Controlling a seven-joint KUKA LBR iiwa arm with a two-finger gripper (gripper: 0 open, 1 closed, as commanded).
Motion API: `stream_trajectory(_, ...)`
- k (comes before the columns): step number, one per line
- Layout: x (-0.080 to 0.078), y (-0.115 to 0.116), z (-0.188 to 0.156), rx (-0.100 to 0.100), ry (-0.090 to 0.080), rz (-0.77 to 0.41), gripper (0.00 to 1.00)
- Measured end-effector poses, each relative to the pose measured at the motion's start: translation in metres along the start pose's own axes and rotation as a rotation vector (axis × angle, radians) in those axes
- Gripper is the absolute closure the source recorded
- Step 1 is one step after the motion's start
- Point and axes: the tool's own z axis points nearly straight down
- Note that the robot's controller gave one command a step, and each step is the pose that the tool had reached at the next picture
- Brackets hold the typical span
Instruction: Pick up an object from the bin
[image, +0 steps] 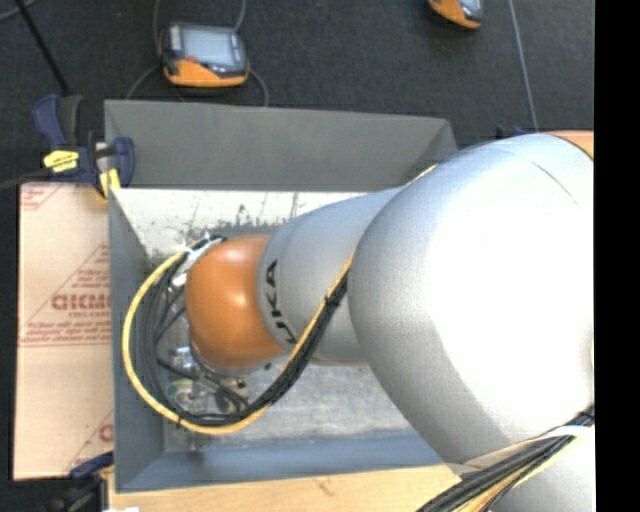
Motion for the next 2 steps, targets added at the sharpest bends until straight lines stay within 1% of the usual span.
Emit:
stream_trajectory(1, -0.004, -0.011, -0.122, 0.0, -0.01, -0.031, 1.0)
stream_trajectory(2, 0.018, -0.058, -0.165, 0.003, -0.005, -0.322, 1.0)
